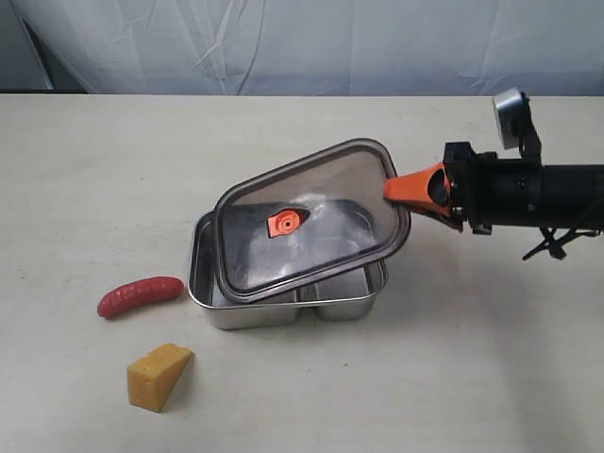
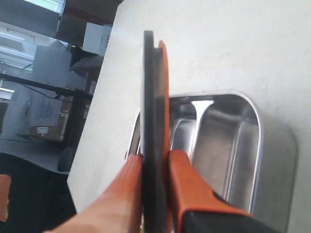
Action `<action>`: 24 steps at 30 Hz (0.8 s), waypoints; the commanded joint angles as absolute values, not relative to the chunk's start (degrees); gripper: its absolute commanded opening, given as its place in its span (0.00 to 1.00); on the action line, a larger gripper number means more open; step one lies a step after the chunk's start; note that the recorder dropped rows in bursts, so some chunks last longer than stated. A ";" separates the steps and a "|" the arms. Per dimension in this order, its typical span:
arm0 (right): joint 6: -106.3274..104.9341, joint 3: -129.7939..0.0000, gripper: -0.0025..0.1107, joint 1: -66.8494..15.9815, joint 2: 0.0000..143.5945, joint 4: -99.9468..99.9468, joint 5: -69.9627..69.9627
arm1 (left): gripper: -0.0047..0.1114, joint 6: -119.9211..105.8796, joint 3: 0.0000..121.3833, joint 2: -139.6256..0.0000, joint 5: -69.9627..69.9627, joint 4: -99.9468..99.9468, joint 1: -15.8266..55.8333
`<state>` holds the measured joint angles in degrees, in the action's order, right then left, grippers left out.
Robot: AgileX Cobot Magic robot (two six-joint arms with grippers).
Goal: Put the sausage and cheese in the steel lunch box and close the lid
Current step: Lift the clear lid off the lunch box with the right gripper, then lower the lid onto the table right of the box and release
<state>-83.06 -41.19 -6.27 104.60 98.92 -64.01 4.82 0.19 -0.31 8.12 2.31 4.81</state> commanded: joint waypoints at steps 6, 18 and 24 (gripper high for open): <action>-83.82 -46.86 0.01 -6.33 91.20 99.95 -50.19 | 0.04 5.00 0.00 0.00 7.68 2.46 5.21; -83.55 -51.54 0.01 -6.33 78.57 82.38 -23.22 | 0.04 5.00 0.00 0.00 7.68 2.46 5.21; -64.27 -51.54 0.01 -9.16 77.45 41.89 -21.36 | 0.04 5.00 0.00 0.00 7.68 2.46 5.21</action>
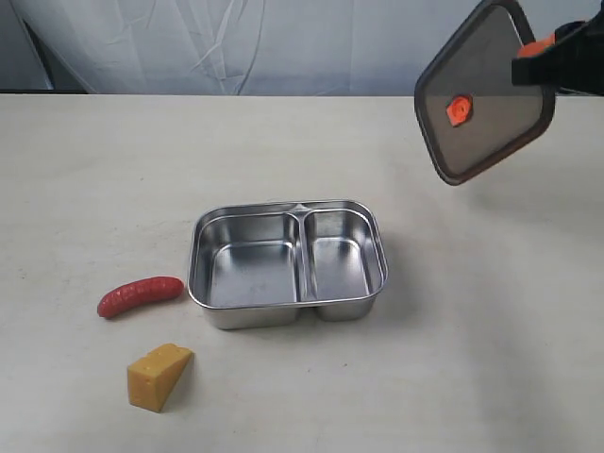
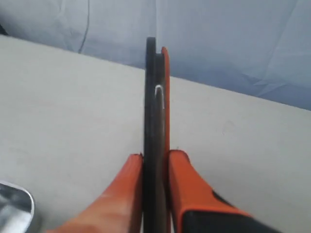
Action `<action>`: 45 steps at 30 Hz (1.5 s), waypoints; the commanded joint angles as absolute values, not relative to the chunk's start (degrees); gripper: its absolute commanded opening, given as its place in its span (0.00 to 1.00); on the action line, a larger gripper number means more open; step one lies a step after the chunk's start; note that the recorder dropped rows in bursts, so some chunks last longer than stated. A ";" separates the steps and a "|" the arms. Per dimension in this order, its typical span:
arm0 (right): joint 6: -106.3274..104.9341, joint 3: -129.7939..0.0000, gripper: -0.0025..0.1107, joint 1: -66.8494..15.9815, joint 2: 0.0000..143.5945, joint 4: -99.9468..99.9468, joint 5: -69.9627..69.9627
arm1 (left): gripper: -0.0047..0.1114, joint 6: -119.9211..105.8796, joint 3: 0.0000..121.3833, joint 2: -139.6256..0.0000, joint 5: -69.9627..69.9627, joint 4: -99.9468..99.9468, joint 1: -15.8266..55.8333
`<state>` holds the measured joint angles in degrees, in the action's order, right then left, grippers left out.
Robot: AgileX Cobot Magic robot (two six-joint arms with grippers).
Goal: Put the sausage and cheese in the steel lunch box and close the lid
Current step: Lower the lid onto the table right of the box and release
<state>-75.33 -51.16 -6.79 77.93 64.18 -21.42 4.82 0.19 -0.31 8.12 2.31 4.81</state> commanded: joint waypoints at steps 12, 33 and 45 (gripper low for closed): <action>-36.76 -51.54 0.01 -25.28 77.45 7.81 -44.08 | 0.04 5.00 0.00 0.00 7.68 2.46 5.21; -24.04 -48.39 0.01 -42.94 77.45 7.04 -65.04 | 0.04 5.00 0.00 0.00 7.68 2.46 5.21; -23.38 -43.12 0.01 -51.25 77.59 8.10 -58.10 | 0.04 5.00 0.00 0.00 7.68 2.46 5.21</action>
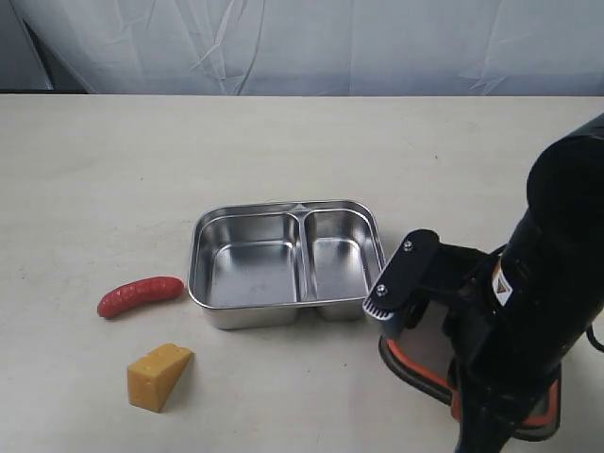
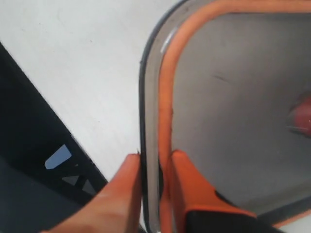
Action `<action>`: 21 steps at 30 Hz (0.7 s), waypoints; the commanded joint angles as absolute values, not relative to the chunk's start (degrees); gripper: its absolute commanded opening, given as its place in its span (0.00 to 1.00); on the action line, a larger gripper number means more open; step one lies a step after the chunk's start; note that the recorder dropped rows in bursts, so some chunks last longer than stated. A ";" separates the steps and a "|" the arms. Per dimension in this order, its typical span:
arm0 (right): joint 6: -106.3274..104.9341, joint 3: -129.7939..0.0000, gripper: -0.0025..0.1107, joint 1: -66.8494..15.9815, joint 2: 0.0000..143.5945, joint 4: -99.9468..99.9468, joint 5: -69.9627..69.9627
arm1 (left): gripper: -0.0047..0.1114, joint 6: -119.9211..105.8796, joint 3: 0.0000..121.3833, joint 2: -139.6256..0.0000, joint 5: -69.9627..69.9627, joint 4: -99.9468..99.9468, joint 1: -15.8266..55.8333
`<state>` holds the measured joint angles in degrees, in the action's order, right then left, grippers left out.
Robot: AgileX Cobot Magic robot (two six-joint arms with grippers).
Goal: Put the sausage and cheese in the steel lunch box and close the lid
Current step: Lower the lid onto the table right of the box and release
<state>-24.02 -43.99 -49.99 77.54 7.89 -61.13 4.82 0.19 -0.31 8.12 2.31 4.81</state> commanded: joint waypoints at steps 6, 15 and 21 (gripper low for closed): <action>-22.56 -43.12 0.06 -51.36 77.59 8.23 -54.56 | 0.04 5.00 0.00 0.00 7.68 2.63 5.21; -22.29 -43.12 0.30 -51.36 77.59 9.64 -57.16 | 0.04 5.00 0.00 0.00 7.68 2.63 5.21; -18.71 -43.12 0.30 -51.36 76.57 9.54 -57.60 | 0.04 5.00 0.00 0.00 7.68 2.63 5.21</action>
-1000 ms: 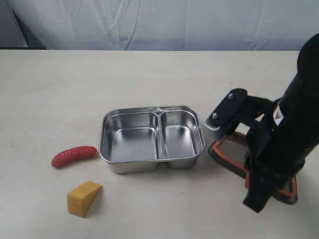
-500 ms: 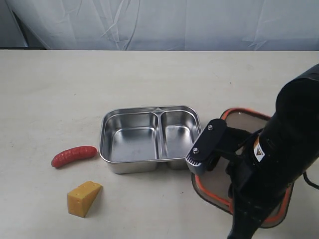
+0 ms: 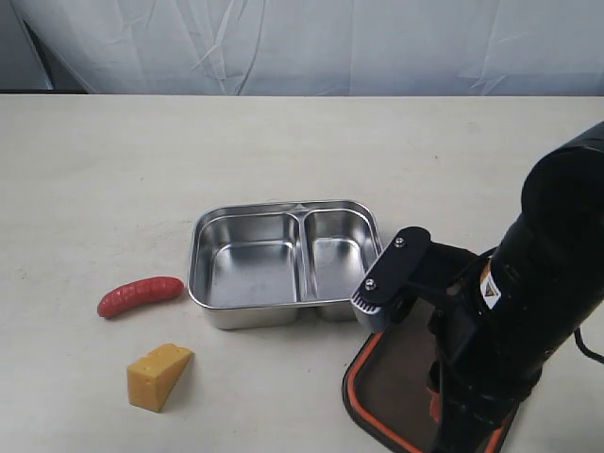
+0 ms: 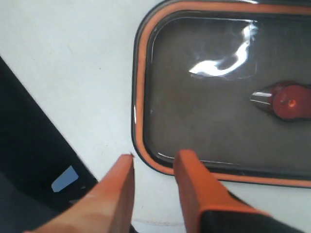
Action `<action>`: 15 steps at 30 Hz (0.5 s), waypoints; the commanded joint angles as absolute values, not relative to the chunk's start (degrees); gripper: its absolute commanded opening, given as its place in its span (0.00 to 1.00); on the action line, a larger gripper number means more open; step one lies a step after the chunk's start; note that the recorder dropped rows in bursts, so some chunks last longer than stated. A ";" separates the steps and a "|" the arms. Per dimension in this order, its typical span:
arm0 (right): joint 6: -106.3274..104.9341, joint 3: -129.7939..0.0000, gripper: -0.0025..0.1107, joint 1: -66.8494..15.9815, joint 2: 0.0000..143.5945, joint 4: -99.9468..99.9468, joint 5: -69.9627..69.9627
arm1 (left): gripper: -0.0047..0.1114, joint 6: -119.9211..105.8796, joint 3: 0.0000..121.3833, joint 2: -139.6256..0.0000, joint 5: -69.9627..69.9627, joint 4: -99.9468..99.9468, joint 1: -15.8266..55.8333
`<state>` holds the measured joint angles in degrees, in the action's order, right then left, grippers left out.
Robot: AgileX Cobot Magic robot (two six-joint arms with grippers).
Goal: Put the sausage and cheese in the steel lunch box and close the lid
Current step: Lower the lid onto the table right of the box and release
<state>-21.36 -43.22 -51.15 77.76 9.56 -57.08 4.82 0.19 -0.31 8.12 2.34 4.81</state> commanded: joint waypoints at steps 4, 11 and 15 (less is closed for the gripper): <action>-13.79 -43.32 0.21 -51.36 72.63 9.54 -56.55 | 0.04 5.00 0.00 0.00 7.68 2.63 5.21; -7.69 -43.32 0.02 -51.36 62.57 10.86 -51.63 | 0.04 5.00 0.00 0.00 7.68 2.63 5.21; -7.26 -43.32 0.02 -51.36 58.16 13.30 -50.87 | 0.04 5.00 0.00 0.00 7.68 2.63 5.21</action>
